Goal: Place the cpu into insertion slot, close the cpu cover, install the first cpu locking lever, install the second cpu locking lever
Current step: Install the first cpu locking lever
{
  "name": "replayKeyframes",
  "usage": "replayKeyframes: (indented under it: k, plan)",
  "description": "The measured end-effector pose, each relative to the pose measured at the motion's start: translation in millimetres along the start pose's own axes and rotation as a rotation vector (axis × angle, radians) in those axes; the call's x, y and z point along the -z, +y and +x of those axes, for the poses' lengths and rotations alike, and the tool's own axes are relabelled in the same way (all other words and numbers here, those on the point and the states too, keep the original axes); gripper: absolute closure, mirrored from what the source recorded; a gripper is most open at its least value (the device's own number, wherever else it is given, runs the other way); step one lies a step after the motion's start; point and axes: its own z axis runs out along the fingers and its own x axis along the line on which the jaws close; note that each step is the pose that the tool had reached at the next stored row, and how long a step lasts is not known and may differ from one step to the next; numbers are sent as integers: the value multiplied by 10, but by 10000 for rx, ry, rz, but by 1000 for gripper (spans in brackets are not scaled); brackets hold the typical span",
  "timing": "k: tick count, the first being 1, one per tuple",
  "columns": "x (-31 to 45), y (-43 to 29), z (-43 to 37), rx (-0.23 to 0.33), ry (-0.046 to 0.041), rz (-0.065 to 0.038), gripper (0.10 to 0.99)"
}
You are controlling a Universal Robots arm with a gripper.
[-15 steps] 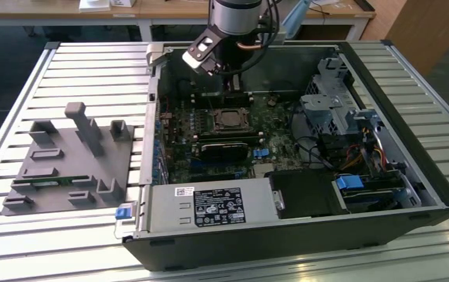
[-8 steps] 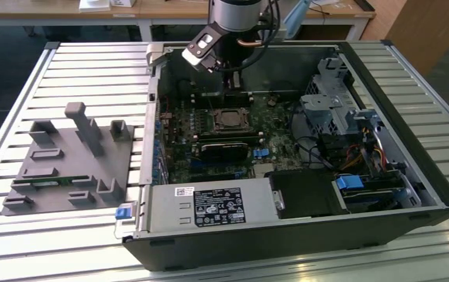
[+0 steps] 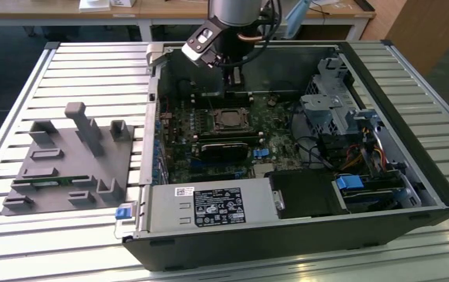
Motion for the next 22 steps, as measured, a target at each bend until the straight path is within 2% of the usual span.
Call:
replayKeyframes:
  k: [4,8,22]
  plan:
    - [9,0,0,52,1,-7,980]
    - [10,0,0,642,-1,2,980]
    - [10,0,0,1823,-1,18,980]
